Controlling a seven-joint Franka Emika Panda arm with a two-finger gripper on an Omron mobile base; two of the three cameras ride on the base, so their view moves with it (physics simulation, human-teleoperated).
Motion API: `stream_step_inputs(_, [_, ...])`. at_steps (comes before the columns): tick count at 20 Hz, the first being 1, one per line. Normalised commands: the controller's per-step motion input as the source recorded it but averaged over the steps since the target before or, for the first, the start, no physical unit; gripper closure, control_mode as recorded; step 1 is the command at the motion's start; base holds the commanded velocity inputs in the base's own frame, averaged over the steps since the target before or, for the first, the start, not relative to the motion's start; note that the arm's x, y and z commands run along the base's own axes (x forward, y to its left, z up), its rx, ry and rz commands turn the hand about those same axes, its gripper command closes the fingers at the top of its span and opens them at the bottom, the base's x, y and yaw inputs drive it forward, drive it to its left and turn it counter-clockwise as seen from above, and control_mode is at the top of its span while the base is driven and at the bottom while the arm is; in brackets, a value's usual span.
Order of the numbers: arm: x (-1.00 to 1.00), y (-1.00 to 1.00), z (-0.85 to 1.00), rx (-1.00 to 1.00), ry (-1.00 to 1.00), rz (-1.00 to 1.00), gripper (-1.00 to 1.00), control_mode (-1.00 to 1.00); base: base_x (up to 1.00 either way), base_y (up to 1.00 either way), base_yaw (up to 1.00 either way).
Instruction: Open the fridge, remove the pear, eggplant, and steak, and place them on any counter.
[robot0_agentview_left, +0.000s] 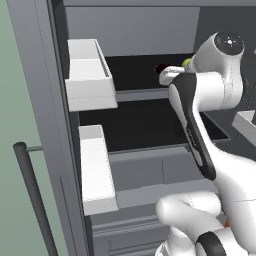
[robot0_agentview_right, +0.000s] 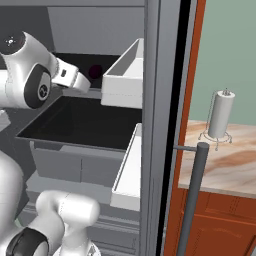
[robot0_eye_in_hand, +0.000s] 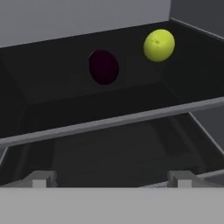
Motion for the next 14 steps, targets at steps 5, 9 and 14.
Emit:
stream_step_inputs(5, [0.78,0.00,0.03,0.00,0.06,0.00,-1.00,-1.00,0.00,0.00,0.00])
stream_step_inputs(9, [0.83,0.00,0.00,0.00,0.05,0.00,-1.00,-1.00,0.00,0.00,0.00])
stream_step_inputs(14, [0.82,0.00,-0.09,-0.01,0.01,0.00,-1.00,-1.00,0.00,0.00,0.00])
